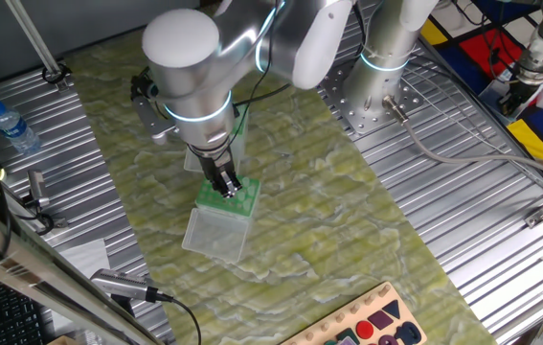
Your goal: Transfer all large pipette tips from one holder to another
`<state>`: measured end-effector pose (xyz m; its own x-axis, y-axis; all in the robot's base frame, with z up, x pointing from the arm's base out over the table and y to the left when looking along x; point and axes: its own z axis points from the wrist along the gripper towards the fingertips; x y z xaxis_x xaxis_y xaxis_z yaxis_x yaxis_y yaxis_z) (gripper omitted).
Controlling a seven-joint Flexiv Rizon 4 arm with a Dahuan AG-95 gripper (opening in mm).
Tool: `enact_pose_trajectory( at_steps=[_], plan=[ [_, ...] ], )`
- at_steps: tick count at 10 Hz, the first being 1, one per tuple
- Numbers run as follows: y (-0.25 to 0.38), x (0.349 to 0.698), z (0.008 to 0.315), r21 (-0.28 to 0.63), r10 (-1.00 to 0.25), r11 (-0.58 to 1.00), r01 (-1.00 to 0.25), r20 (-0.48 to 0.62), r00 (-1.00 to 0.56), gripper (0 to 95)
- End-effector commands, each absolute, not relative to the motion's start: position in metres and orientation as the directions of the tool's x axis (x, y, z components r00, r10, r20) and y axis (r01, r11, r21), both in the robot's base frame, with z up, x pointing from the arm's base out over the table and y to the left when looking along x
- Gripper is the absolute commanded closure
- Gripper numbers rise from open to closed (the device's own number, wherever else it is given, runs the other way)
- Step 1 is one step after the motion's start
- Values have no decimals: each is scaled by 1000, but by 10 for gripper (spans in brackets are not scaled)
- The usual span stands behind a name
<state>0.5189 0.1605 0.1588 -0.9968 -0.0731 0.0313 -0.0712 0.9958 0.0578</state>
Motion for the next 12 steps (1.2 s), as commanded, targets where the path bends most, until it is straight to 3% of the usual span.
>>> enact_pose_trajectory(
  at_steps=[1,7,12],
  plan=[
    [157,518,174,61,-115,992,-112,42,-992,950],
    [145,530,282,74,-308,950,-303,65,-949,950],
    [146,522,336,30,-408,913,-407,80,-910,950]
  ],
)
